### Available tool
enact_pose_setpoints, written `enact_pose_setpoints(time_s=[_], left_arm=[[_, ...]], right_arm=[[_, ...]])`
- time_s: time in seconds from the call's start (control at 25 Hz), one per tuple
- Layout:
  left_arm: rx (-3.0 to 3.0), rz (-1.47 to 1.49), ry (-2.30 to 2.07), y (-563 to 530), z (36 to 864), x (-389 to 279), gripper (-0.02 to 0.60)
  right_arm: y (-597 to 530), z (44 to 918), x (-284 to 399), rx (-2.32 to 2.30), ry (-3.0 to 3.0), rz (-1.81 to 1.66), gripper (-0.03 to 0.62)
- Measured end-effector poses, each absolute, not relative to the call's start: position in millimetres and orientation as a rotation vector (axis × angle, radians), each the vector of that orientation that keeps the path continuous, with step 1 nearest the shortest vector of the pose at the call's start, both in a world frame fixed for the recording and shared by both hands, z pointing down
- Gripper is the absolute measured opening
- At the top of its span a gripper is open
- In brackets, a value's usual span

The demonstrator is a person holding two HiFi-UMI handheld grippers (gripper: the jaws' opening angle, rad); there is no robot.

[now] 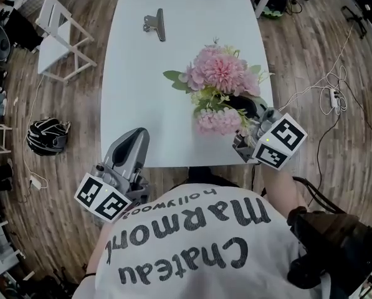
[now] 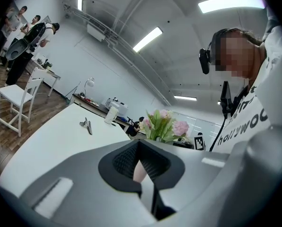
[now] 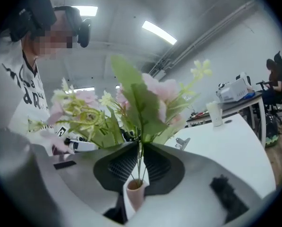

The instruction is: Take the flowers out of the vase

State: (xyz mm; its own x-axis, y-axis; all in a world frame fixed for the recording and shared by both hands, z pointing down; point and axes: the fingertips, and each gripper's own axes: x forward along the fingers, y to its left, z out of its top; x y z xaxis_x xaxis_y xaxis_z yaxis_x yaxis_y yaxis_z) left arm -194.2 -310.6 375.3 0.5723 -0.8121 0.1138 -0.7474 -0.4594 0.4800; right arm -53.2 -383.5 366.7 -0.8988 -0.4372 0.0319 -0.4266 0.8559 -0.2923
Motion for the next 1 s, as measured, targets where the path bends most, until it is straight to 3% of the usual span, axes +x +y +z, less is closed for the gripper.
enact_pose_setpoints(time_s=[1.0], left_arm=[[2.375,-0.215,-1.140,-355,369,-181,0.005]], right_arm=[[-410,295,-39,-0.778,2.796,-0.394,0.023]])
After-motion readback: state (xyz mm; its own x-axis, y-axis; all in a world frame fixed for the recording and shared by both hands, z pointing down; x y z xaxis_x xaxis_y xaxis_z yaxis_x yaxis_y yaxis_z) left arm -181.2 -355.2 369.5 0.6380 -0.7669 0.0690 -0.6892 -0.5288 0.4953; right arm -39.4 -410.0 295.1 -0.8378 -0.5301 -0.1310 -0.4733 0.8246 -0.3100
